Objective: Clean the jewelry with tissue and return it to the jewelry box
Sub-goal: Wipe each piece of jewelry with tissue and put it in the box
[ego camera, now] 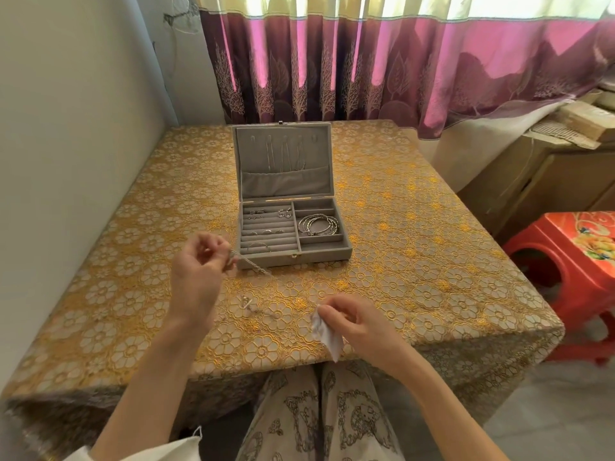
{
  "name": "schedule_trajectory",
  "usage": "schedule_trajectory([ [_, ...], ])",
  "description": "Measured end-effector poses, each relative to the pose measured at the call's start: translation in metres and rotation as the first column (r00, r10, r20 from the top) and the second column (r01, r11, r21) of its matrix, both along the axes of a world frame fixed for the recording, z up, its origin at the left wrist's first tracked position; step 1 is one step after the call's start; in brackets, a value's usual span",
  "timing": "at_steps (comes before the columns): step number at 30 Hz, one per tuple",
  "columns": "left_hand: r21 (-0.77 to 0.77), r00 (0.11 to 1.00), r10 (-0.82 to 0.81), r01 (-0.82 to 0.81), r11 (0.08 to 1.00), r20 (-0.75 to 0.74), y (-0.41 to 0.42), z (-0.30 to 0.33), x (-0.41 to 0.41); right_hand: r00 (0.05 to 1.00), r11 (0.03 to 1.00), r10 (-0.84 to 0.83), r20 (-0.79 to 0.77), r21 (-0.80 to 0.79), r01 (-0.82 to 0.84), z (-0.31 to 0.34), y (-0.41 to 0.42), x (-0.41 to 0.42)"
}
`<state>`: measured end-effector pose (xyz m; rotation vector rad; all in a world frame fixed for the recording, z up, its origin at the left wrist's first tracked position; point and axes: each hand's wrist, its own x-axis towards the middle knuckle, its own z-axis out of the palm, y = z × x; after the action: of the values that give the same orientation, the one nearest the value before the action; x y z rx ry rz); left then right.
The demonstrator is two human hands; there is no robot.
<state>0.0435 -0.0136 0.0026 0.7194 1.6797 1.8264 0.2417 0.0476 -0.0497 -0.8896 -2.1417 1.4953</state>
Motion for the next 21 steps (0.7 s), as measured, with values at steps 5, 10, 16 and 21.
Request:
schedule_trajectory([
  [5,0.012,0.982,0.136,-0.139,0.990,0.133,-0.009,-0.007,-0.032,0.998,0.991,-0.060,-0.029,-0.123,0.056,-0.006,0.001,0.018],
  [10,-0.189,0.995,-0.064,0.077,0.979,0.074,-0.009,-0.018,-0.025,0.983,0.975,-0.146,-0.110,-0.184,0.124,0.000,0.010,0.018],
  [16,-0.385,0.838,-0.524,0.438,0.812,-0.151,-0.006,-0.015,0.020,0.990,0.993,-0.058,-0.125,-0.110,0.044,0.022,0.015,0.005],
  [21,-0.452,0.565,-0.683,0.513,0.730,-0.462,0.001,-0.014,0.042,0.991,1.000,-0.007,-0.137,-0.030,0.002,0.034,0.015,-0.004],
])
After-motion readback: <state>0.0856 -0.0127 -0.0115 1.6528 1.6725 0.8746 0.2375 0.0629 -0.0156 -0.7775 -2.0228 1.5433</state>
